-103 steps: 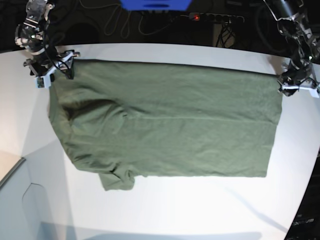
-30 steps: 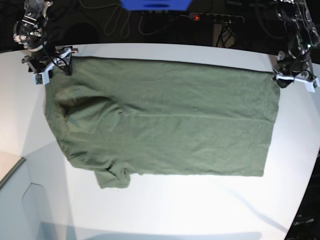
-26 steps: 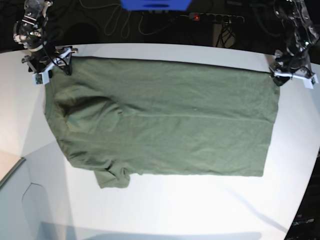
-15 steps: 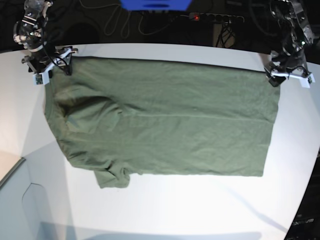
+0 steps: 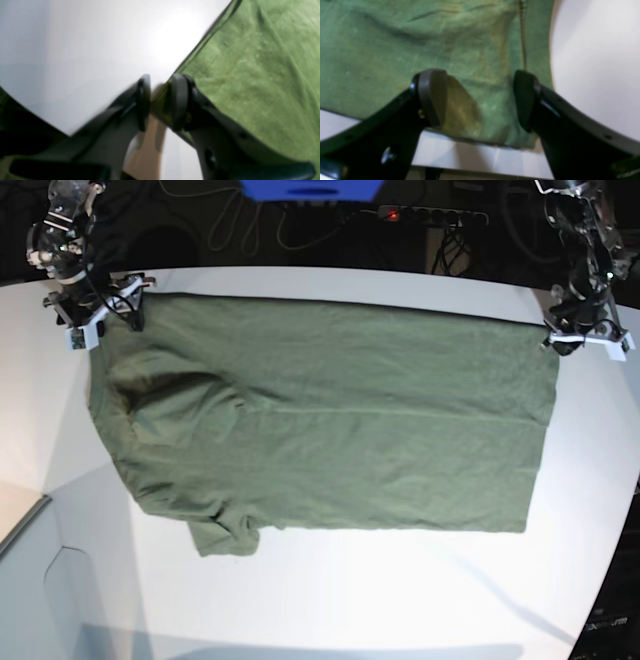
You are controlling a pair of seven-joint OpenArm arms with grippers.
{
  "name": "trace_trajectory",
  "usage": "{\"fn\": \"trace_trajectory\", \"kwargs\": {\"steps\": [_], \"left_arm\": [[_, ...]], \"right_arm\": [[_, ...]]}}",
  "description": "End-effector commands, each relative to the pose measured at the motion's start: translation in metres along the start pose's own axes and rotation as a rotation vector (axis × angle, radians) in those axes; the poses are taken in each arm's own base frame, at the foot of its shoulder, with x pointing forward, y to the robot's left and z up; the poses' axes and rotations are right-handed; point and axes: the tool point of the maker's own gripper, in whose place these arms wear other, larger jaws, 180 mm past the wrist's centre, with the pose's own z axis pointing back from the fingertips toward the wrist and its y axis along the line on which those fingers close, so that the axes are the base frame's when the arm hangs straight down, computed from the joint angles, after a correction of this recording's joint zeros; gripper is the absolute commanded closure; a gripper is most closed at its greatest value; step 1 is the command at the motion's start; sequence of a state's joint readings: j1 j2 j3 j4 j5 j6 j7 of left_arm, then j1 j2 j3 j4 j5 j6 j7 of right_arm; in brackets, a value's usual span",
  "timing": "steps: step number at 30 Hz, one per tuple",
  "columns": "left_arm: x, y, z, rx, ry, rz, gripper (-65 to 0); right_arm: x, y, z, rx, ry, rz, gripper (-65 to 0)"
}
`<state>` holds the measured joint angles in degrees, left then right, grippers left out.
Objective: Layout the t-shirt on the table in an organized manner, then fold the t-shirt properly
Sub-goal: 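Hold the shoulder edge taut with both grippers and adjust grip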
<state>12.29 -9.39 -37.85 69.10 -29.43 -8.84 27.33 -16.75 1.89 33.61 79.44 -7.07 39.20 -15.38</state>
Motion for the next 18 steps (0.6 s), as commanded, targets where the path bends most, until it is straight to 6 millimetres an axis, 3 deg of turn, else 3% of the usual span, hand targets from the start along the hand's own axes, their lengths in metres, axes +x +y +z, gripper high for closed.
{"fn": "trace_trajectory", "kwargs": {"steps": [1,8,15,18], "left_arm": [[-0.014,0.002,0.0,0.01,0.066,-0.006,-14.2],[-0.023,-0.011,-0.003,-0.019,0.092,-0.039,-14.2],[-0.027,-0.01,-0.001,-0.017,0.101,-0.044,-13.9],[-0.025,-0.008,-0.001,-0.014,0.102,-0.05,-5.7]], "right_arm": [[-0.006,-0.002,0.003,0.003,0.03,0.018,-41.5],[-0.006,-0.002,0.003,0.003,0.03,0.018,-41.5],[-0.006,-0.002,0.003,0.003,0.03,0.019,-41.5],[-0.006,-0.002,0.003,0.003,0.03,0.019,-41.5]]}}
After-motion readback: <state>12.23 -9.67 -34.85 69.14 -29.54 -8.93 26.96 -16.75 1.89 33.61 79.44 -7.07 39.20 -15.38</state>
